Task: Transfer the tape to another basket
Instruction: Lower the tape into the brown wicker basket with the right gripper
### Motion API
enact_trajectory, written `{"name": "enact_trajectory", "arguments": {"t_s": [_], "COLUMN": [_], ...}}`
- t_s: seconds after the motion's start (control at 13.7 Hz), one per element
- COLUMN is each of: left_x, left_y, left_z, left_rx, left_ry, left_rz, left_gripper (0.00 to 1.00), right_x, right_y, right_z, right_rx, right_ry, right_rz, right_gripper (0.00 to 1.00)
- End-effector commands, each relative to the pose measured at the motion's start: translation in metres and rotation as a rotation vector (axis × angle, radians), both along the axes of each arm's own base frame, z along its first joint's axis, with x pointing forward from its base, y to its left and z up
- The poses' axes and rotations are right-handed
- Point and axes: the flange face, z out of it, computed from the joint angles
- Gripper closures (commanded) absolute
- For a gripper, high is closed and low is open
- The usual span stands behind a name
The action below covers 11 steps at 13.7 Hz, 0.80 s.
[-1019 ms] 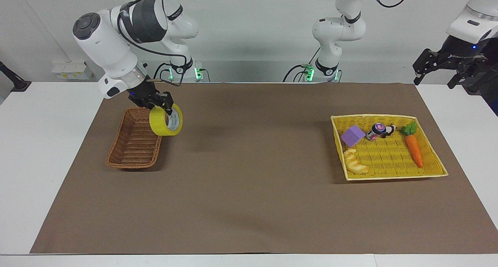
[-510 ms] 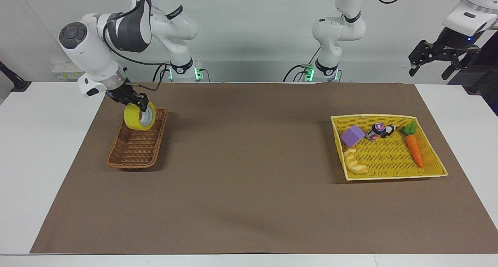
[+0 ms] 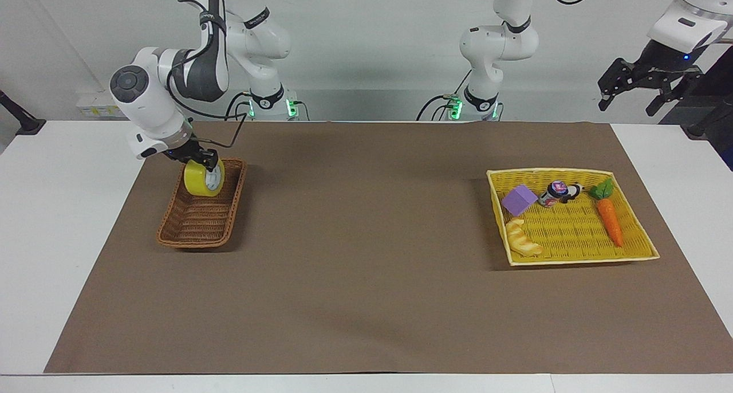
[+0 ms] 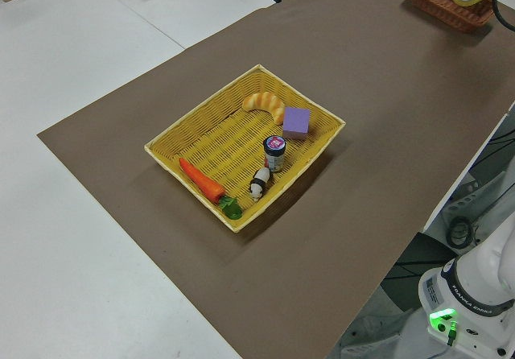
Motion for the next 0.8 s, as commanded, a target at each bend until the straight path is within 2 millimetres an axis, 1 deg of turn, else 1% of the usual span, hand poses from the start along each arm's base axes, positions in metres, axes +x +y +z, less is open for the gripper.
{"name": "enact_trajectory", "arguments": {"t_s": [0.0,0.07,0.15,0.22,0.36,0.44,0.58,0.66,0.73], "left_x": [-0.009,-0.009,-0.009,-0.009,-0.009,-0.009,-0.009,-0.009,-0.009], "left_y": [-0.002,-0.002,-0.002,-0.002,-0.002,-0.002,-0.002,-0.002,-0.002], "left_z": [0.000,0.000,0.000,0.000,0.000,0.000,0.000,0.000,0.000], "left_rx": [0.006,0.006,0.006,0.006,0.005,0.006,0.006,0.006,0.006], "left_ry": [0.005,0.005,0.005,0.005,0.005,0.005,0.005,0.005,0.005], "left_rz": [0.010,0.010,0.010,0.010,0.009,0.010,0.010,0.010,0.010], "left_gripper": [0.00,0.00,0.00,0.00,0.00,0.00,0.00,0.00,0.00], "right_x": [-0.007,-0.004,0.000,0.000,0.007,0.017,0.032,0.039,0.047], "right_y": [-0.020,-0.022,-0.022,-0.021,-0.021,-0.019,-0.014,-0.013,-0.007], "right_z": [-0.012,-0.023,-0.027,-0.028,-0.024,-0.017,0.009,0.025,0.041], "right_rx": [0.007,0.013,0.015,0.019,0.017,0.014,0.004,0.000,-0.003], "right_ry": [0.017,0.023,0.009,0.016,0.009,-0.010,-0.053,-0.075,-0.100], "right_rz": [0.061,0.073,0.090,0.099,0.100,0.106,0.121,0.123,0.132], "right_gripper": [1.00,0.95,0.65,0.01,0.00,0.00,0.00,0.00,0.00]}}
